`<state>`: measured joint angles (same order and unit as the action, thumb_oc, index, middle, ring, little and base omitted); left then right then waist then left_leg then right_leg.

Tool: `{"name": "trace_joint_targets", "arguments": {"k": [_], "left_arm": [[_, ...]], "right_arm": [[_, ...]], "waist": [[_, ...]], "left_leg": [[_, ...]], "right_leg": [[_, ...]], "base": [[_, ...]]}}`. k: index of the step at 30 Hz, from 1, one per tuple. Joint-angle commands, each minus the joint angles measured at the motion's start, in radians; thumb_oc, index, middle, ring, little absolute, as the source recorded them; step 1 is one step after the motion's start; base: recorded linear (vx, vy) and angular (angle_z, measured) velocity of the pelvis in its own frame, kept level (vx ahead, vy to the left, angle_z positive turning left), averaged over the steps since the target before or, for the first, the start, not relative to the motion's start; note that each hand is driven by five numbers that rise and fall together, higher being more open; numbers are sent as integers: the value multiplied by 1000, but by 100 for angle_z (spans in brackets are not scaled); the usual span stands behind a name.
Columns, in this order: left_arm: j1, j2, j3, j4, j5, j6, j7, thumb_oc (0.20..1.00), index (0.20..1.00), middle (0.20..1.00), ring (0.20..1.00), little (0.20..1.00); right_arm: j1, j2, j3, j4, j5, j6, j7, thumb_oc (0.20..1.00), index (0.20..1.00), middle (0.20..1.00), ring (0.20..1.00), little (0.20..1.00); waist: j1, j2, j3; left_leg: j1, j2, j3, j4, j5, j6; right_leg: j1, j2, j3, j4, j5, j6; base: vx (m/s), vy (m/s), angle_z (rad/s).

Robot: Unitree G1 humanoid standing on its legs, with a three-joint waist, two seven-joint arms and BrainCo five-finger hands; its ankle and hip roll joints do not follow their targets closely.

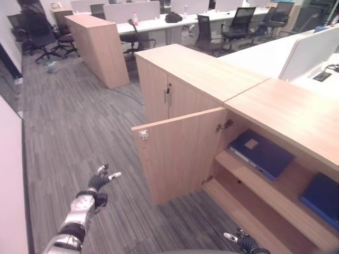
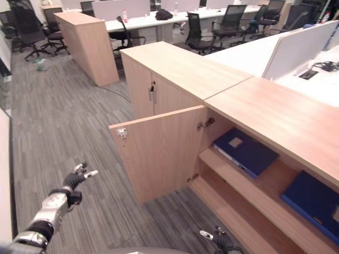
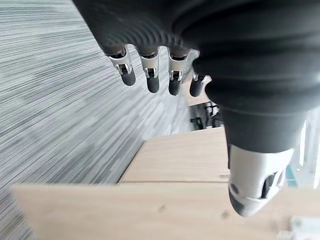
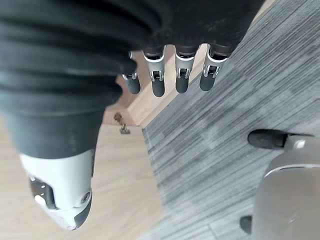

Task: Put the empty folder in the office cabinet

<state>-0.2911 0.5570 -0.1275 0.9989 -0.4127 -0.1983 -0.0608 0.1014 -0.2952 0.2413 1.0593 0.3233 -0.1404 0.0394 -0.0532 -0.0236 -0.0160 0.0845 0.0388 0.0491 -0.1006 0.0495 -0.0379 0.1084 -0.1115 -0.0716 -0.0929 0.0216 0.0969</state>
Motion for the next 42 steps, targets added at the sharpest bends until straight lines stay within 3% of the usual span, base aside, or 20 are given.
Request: {"name": "trace_joint_targets", "arguments": {"k": [1,6,15,20,28,34,35,37,42], "left_arm": [[-145,40,18,83,-40,-36,-2,1000,1000,1000,1000,1000],[-297,107,-8,150,-47,-29,4,1000,1000,1000,1000,1000],[-487,151,-66,194,-57,-29,18,1000,1000,1000,1000,1000],[-529,113,-112,208,-24,-29,4,1000,1000,1000,1000,1000],[-533,16,-227,156,73,-31,-29,1000,1000,1000,1000,1000],[-445,-53,-282,1,76,-46,-52,1000,1000,1000,1000,1000],[-347,-86,-303,-127,55,-57,-62,1000,1000,1000,1000,1000],[-304,-94,-307,-171,51,-57,-68,1000,1000,1000,1000,1000],[6,-106,-277,-482,-29,-66,-130,1000,1000,1000,1000,1000]], "right_arm": [[-80,-41,44,-21,-18,-13,13,1000,1000,1000,1000,1000],[-106,-54,58,-24,-6,-12,16,1000,1000,1000,1000,1000],[-96,-34,77,-31,18,-24,14,1000,1000,1000,1000,1000],[-65,-14,100,-24,-2,-20,21,1000,1000,1000,1000,1000],[-49,-16,107,-45,-17,-19,27,1000,1000,1000,1000,1000],[-40,-13,96,-47,-32,-17,27,1000,1000,1000,1000,1000],[-37,-8,83,-51,-39,-15,20,1000,1000,1000,1000,1000],[-37,-6,77,-50,-40,-14,18,1000,1000,1000,1000,1000],[-26,16,18,-47,-46,-7,9,1000,1000,1000,1000,1000]], "waist": [[2,12,38],[-30,-13,60],[-61,-70,74],[-83,-100,57],[-86,-87,48],[-67,-72,55],[-47,-65,64],[-41,-63,66],[12,-43,79]], "left_leg": [[46,-1,18,13,-111,-16],[17,14,67,13,-107,-17],[-5,33,104,13,-111,-23],[28,40,130,13,-129,-26],[56,31,125,13,-143,-25],[45,23,99,13,-138,-21],[37,18,81,13,-134,-18],[35,16,74,13,-133,-17],[26,6,42,13,-127,-8]], "right_leg": [[-23,-37,-6,61,-10,94],[-78,-26,41,53,15,109],[-114,-7,75,30,41,124],[-107,-3,98,23,46,130],[-81,-12,84,19,36,130],[-70,-20,55,16,33,127],[-65,-26,39,17,31,124],[-63,-28,34,17,29,123],[-47,-41,3,18,20,113]], "base": [[10,20,-33],[-22,18,-43],[-13,-14,-20],[51,-18,-12],[25,18,-3],[-12,9,13],[-33,2,23],[-27,4,19],[-10,4,14]]}}
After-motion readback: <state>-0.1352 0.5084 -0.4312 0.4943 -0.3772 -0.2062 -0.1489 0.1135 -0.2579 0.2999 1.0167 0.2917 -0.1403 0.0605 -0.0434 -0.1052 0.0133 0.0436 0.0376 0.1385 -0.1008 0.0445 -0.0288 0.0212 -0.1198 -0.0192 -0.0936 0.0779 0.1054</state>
